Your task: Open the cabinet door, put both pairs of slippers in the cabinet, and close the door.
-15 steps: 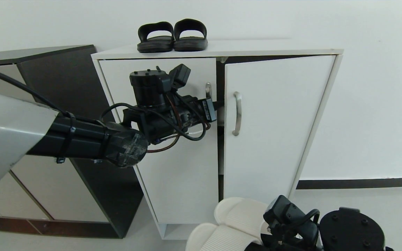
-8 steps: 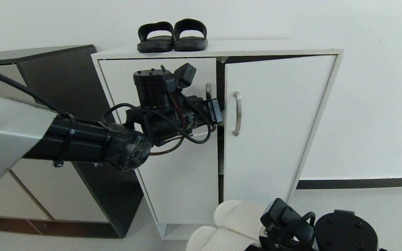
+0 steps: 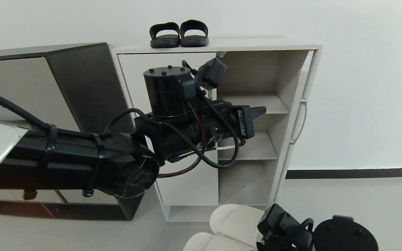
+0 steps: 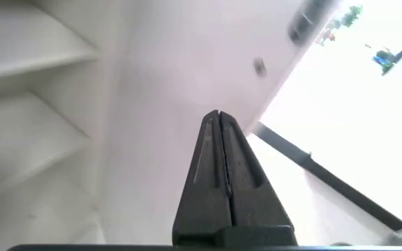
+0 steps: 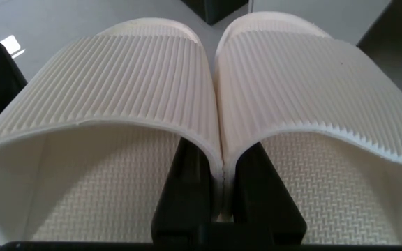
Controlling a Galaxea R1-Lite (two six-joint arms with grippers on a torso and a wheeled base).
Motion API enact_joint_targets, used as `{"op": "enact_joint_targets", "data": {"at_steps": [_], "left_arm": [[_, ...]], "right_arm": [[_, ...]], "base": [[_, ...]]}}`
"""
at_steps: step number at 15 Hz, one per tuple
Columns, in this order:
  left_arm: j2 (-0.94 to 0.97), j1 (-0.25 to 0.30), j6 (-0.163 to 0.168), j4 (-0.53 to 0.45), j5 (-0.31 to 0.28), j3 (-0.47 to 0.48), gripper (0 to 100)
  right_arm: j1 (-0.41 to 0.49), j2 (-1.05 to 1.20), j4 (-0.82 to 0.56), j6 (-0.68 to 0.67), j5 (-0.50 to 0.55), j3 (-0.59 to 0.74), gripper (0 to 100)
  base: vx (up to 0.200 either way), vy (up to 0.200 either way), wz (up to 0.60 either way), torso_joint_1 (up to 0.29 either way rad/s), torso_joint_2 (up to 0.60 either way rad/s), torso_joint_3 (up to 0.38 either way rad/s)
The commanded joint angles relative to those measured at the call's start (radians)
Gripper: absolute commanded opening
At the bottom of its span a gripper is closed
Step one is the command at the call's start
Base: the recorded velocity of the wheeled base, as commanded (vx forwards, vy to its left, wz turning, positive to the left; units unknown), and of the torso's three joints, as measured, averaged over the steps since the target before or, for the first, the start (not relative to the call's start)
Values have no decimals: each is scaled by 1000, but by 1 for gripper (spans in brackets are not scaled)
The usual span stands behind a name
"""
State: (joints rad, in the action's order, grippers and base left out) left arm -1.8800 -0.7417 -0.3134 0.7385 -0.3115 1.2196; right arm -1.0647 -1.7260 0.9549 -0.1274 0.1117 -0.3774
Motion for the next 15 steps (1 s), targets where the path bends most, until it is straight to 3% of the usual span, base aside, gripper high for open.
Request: {"op": "enact_joint_targets", "data": {"at_steps": [1,4,6,7,9,10,11,12,13,14,15], "left_arm": [[2,-13,-1,2,0,0,0],[5,28,4,2,15,-8,0],[93,65,4,-19,75,-83,0],[168,93,25,-27,123,-149,0],[355,150,165,-33,313,-325,0],[460,154,201,-47,416,-434,0],[591,157,214,-71,509,-551,0],[730,203,218,-119,580,-650,0],[792,248,232,-151,597,-686,0],[993,406,283,-314,608,-779,0],[1134,486,293,-419,647,-825,0]], "right_arm": [[-1,-6,1,-1,0,0,0],[8,-24,2,-3,6,-3,0],[69,-47,4,-6,11,-43,0],[112,-55,4,-9,29,-74,0],[189,-93,1,-11,111,-136,0],[207,-126,2,-12,194,-172,0],[226,-161,2,-21,266,-218,0],[238,-190,1,-55,304,-267,0],[241,-198,-2,-69,318,-284,0],[261,-227,-2,-75,382,-316,0],[269,-238,-4,-75,418,-333,0]], "base": [[-200,0,0,-2,2,2],[-67,0,0,1,-1,2],[0,0,0,0,0,0],[0,0,0,0,0,0],[0,0,0,0,0,0],[0,0,0,0,0,0],[0,0,0,0,0,0],[0,0,0,0,0,0],[0,0,0,0,0,0],[0,0,0,0,0,0],[0,0,0,0,0,0]]}}
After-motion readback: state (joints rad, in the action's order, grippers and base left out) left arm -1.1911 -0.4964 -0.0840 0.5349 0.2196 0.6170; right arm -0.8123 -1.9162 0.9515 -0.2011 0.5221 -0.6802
